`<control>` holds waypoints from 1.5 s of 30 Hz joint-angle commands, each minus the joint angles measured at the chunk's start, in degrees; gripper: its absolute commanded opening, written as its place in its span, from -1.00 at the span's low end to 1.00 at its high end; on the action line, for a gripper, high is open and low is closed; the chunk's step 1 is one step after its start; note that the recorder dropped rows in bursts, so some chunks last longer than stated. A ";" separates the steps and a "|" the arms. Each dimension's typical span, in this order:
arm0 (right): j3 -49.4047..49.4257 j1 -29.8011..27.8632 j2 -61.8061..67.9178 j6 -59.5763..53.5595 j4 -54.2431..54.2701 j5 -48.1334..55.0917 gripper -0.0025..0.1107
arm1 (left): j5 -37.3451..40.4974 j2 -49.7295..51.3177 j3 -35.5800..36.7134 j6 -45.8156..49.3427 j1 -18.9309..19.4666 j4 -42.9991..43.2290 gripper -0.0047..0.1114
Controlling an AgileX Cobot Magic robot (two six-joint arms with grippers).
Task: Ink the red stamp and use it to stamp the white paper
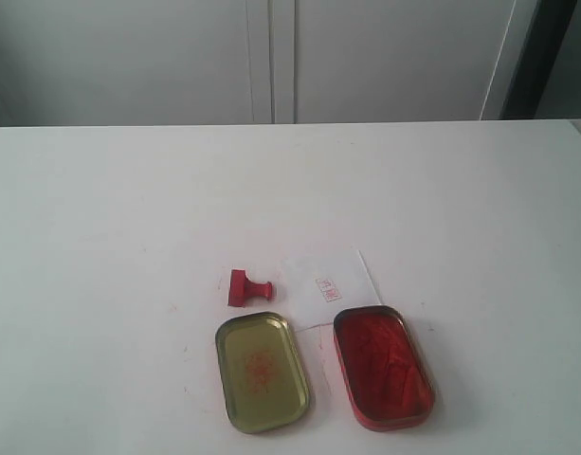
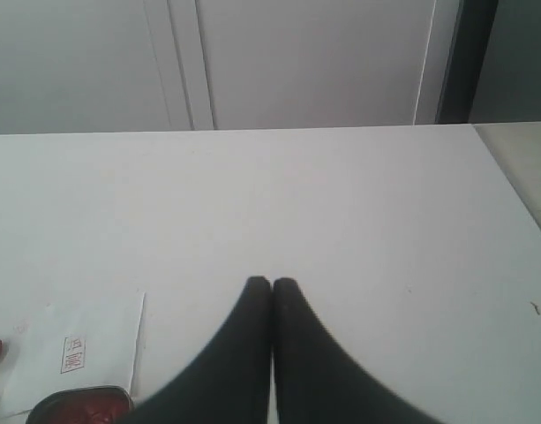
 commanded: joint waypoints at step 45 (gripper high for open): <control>16.31 -0.21 -27.98 -0.64 -0.56 0.96 -0.96 | 0.82 -0.20 0.56 -0.05 0.04 -0.02 -0.92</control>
